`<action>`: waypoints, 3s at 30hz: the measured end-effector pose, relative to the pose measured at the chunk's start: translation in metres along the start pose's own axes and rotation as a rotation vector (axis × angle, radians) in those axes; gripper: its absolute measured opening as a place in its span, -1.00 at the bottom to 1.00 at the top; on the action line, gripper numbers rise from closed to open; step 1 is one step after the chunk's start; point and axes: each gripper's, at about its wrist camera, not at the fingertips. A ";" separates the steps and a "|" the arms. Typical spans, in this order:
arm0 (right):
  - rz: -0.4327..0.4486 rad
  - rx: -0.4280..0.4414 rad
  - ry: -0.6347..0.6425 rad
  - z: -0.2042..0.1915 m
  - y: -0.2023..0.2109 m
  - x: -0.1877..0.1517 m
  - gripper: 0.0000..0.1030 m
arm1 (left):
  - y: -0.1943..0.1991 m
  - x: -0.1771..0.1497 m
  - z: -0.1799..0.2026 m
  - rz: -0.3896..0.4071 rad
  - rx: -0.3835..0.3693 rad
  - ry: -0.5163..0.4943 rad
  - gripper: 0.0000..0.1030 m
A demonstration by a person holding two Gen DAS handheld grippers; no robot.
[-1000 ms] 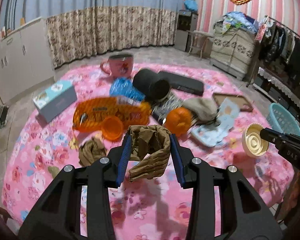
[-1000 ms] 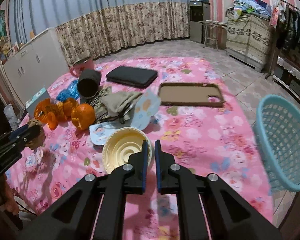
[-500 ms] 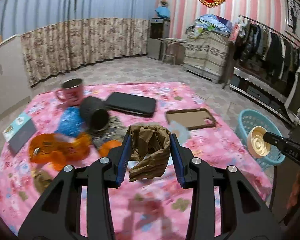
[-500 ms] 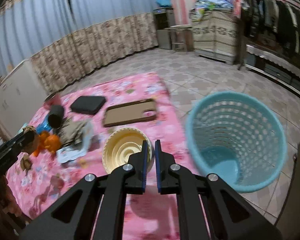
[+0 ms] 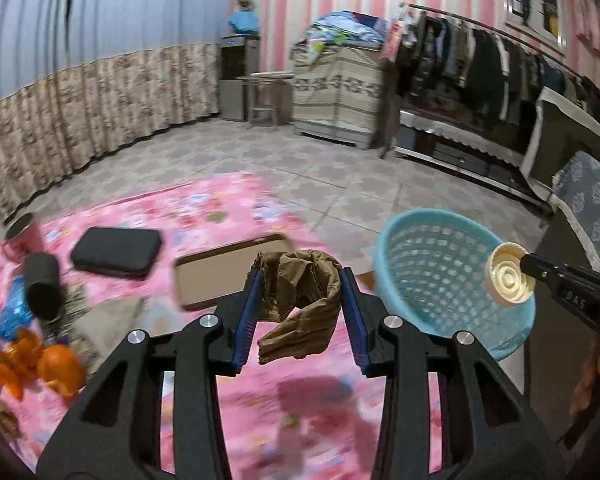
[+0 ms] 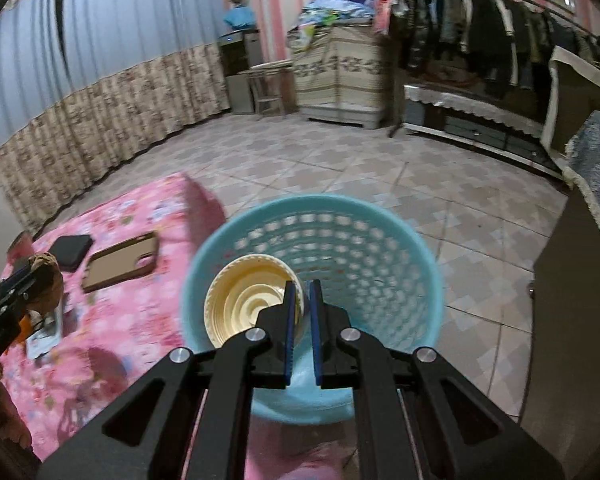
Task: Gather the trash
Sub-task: 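Carry the brown paper and cream lid in both tools over the blue basket, then open both tools to drop the paper and lid into the blue basket, then move the left tool back to the second crumpled brown paper on the table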
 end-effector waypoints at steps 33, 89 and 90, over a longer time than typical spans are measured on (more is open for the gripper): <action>0.019 -0.060 -0.040 0.059 -0.029 0.014 -0.86 | -0.061 0.027 0.098 -0.058 -0.151 -0.049 0.39; 0.147 0.113 0.231 -0.124 0.051 0.012 0.88 | 0.119 -0.019 -0.098 0.135 0.269 0.085 0.90; 0.142 0.127 0.238 -0.132 0.051 0.009 0.88 | 0.122 -0.024 -0.106 0.129 0.282 0.086 0.90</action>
Point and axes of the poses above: each gripper's, at about its wrist camera, not at the fingertips, and y roughly against the way its jaws point, z to its right, x to its top, and after that the axes turned 11 degrees about x, right-handed
